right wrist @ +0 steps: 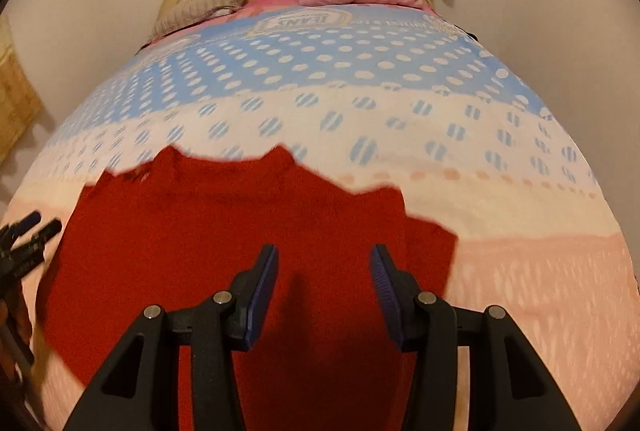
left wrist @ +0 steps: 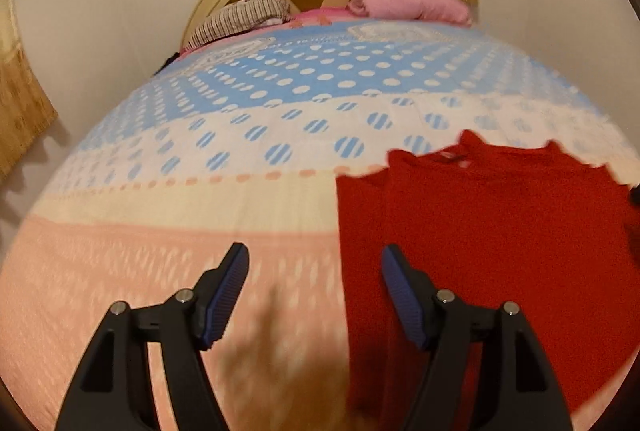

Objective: Fold small clothes

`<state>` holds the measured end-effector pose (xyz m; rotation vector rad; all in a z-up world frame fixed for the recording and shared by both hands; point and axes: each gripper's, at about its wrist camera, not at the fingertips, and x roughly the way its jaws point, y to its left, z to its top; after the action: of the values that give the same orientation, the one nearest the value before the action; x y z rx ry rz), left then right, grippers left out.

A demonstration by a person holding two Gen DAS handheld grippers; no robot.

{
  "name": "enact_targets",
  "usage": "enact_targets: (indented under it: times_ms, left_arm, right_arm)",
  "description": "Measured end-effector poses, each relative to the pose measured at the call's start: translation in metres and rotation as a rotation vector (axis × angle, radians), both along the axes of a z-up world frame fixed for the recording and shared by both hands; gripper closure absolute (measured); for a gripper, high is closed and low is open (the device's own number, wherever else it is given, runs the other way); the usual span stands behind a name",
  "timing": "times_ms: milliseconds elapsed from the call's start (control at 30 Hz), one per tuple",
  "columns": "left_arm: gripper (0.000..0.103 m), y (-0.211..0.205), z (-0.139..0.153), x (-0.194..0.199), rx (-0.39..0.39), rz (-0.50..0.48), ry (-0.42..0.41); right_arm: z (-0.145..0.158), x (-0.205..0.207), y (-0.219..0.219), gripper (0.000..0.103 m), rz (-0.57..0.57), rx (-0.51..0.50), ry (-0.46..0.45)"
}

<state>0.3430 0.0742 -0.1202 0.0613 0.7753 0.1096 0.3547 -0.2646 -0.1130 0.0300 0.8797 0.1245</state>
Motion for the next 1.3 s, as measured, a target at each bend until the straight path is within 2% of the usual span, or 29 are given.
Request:
enact_targets:
  times_ms: [167,267,367,467,533,567,667,900,1033,1167,1300]
  left_arm:
    - [0.031,0.003,-0.003,-0.038,-0.035,-0.038,-0.013]
    - [0.031,0.000,-0.008,-0.053,-0.059,-0.059,-0.012]
    - [0.040,-0.007,-0.012,-0.061,-0.095,-0.097,0.005]
    - [0.041,-0.013,-0.017,-0.064,-0.088,-0.097,0.022]
    - [0.050,-0.012,-0.020,-0.065,-0.112,-0.105,0.047]
    - [0.050,-0.012,-0.021,-0.066,-0.123,-0.110,0.059]
    - [0.048,-0.011,-0.032,-0.068,-0.095,-0.089,0.113]
    - [0.048,-0.003,-0.028,-0.080,-0.121,-0.067,0.089]
    - [0.038,0.004,-0.009,-0.076,-0.139,-0.041,0.022]
    - [0.036,-0.002,-0.004,-0.059,-0.099,-0.033,0.007]
    - [0.036,-0.011,-0.024,-0.054,-0.029,-0.029,0.069]
  right_arm:
    - [0.005,-0.064,-0.031,0.054,-0.040,0.049,-0.024]
    - [0.005,-0.088,-0.034,0.054,-0.056,0.079,-0.033]
    - [-0.006,-0.103,-0.031,0.054,-0.049,0.078,-0.004]
    - [-0.022,-0.104,-0.024,0.054,-0.061,0.045,0.041]
    - [-0.028,-0.108,-0.024,0.069,-0.055,0.064,0.056]
    - [-0.031,-0.110,-0.023,0.080,-0.048,0.074,0.065]
    - [-0.035,-0.119,-0.015,0.092,-0.026,0.051,0.077]
    - [-0.035,-0.133,-0.017,0.092,-0.032,0.021,0.079]
    - [-0.010,-0.142,-0.014,0.092,-0.064,0.025,-0.007]
    - [0.006,-0.128,0.004,0.080,-0.020,0.029,-0.066]
    - [-0.012,-0.102,0.021,0.080,0.000,0.012,-0.018]
